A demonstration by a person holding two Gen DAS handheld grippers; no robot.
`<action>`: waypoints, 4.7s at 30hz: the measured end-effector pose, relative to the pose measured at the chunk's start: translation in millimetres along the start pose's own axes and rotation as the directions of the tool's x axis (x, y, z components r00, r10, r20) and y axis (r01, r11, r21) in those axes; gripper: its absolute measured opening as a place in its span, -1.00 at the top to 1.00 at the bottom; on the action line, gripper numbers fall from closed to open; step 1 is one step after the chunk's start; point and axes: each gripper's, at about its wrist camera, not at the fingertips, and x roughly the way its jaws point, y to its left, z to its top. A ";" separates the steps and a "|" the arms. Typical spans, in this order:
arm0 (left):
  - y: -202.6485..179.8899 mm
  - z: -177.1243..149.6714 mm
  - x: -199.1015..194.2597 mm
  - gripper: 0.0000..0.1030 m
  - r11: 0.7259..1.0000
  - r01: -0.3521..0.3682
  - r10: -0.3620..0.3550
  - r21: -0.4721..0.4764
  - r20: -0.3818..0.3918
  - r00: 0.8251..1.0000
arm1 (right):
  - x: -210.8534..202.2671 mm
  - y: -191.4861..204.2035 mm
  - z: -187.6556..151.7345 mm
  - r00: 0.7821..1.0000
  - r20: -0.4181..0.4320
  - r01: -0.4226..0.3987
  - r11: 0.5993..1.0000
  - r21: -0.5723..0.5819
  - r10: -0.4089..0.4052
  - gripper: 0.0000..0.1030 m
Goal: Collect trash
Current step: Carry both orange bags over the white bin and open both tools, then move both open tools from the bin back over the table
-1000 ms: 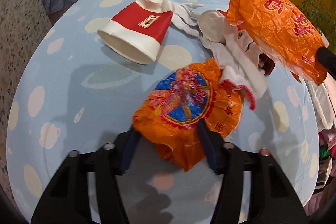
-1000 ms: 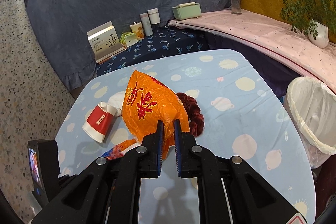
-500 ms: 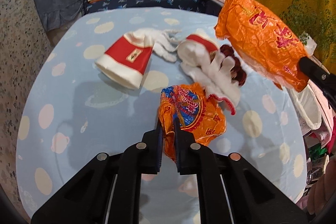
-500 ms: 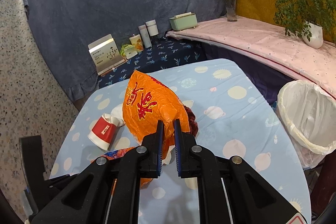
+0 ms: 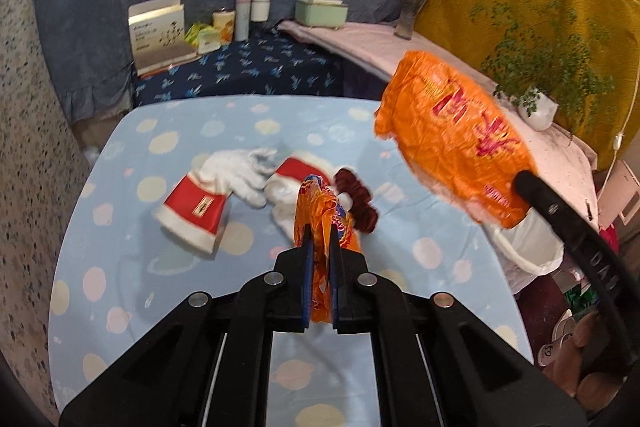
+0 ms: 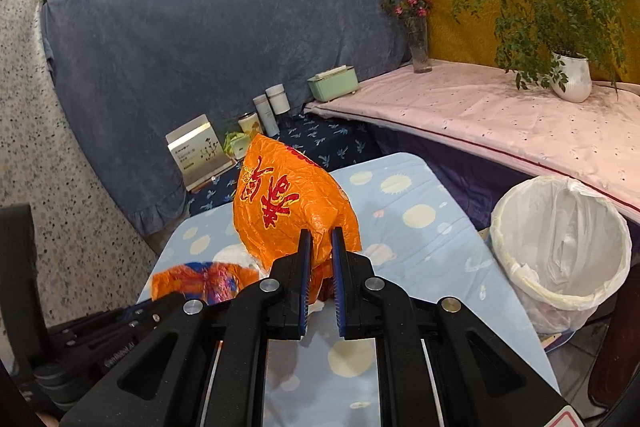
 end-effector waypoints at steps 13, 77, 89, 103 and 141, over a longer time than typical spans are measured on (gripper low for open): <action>-72.2 33.2 2.5 0.89 0.992 0.088 -0.091 0.095 0.036 0.995 | -22.4 -65.3 9.2 0.995 0.046 0.088 0.991 0.102 -0.093 0.81; -260.9 26.2 168.2 -0.19 0.942 0.220 -0.181 0.255 -0.167 0.969 | 8.6 -280.5 -20.3 0.920 -0.071 0.381 0.839 0.389 -0.385 0.36; -226.6 26.8 150.4 -0.27 0.962 0.178 -0.151 0.205 -0.142 0.978 | 3.1 -242.9 -10.3 0.936 -0.053 0.344 0.875 0.341 -0.347 0.17; -160.7 28.9 122.1 -0.32 0.988 0.111 -0.100 0.108 -0.097 0.990 | 0.9 -181.5 0.8 0.957 -0.032 0.287 0.928 0.238 -0.288 -0.06; 97.3 -12.6 77.2 -0.65 0.945 -0.172 0.148 -0.278 -0.104 0.984 | 68.3 37.9 -46.3 0.976 -0.216 -0.004 0.993 -0.120 -0.023 -0.13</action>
